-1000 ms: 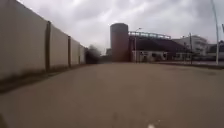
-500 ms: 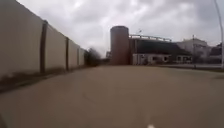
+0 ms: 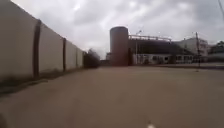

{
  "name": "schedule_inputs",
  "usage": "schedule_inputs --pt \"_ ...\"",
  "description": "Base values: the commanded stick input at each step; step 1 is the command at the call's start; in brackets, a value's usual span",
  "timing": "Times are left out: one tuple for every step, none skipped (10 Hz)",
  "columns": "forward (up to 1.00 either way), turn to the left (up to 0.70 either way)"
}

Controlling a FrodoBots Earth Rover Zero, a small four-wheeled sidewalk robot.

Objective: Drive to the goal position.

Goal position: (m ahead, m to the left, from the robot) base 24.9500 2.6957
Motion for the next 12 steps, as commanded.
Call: schedule_inputs --pt "1.0 0.0" --pt "1.0 0.0" --pt "1.0 0.0" --pt "1.0 0.0" --pt "1.0 0.0" --pt "1.0 0.0" --pt "1.0 0.0" --pt "1.0 0.0" --pt "1.0 0.0" --pt "1.0 0.0" --pt "1.0 0.0" --pt "1.0 0.0"
